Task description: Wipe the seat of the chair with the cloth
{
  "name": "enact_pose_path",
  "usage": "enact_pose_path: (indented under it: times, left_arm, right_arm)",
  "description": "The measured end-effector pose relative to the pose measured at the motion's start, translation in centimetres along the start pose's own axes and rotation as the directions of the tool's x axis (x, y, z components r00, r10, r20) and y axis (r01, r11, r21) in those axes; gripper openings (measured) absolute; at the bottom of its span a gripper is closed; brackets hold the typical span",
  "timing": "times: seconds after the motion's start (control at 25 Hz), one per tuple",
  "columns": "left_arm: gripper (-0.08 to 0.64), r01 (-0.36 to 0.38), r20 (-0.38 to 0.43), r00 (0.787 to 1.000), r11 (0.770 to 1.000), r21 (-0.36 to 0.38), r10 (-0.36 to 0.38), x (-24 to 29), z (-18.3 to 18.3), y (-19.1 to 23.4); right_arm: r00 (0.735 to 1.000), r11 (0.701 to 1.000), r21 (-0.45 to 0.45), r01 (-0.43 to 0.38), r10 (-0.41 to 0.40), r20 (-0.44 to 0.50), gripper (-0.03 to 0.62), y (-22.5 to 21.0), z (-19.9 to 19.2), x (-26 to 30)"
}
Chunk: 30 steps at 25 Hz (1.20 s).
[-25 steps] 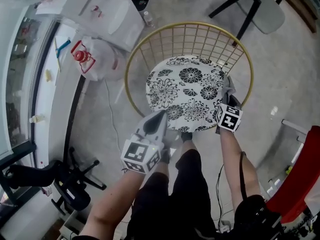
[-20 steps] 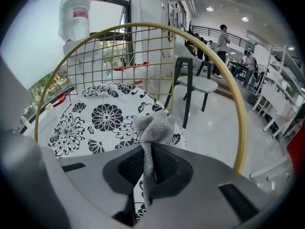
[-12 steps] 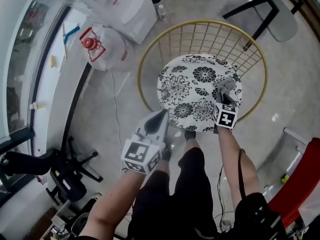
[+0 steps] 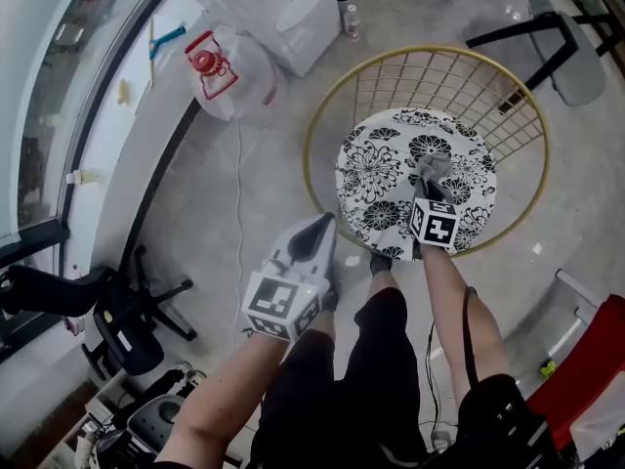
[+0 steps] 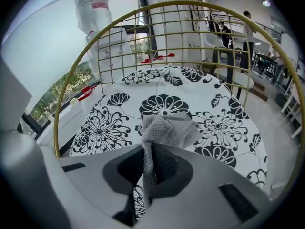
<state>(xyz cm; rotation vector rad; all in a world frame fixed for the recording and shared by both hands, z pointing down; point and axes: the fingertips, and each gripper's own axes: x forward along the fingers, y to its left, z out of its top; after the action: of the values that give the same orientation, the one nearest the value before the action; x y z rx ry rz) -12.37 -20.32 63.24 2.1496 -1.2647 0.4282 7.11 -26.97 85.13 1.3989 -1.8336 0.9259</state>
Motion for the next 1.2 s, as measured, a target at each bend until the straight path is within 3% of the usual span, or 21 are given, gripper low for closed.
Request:
enact_pose_path:
  times: [0.48,0.96,1.2]
  left_arm:
    - [0.006,-0.056,0.017,0.998,0.998,-0.027,0.057,-3.3,-0.9,1.8]
    - [0.006,-0.104,0.028,0.994,0.994,-0.044,0.105,-6.7,-1.8,2.8]
    - [0.006,-0.100,0.035,0.994,0.994,-0.033,0.101,-7.9,-1.4,2.1]
  right_arm:
    - [0.991,0.988,-0.088,-0.129,0.126,-0.043,0.023,8.0,-0.1,1.8]
    - [0.965,0.952,-0.157,-0.262,0.256,-0.062,0.023,16.0,1.1,1.9]
    - [0.944,0.933,-0.145,-0.328,0.331,-0.010,0.023,18.8,3.1,-0.7]
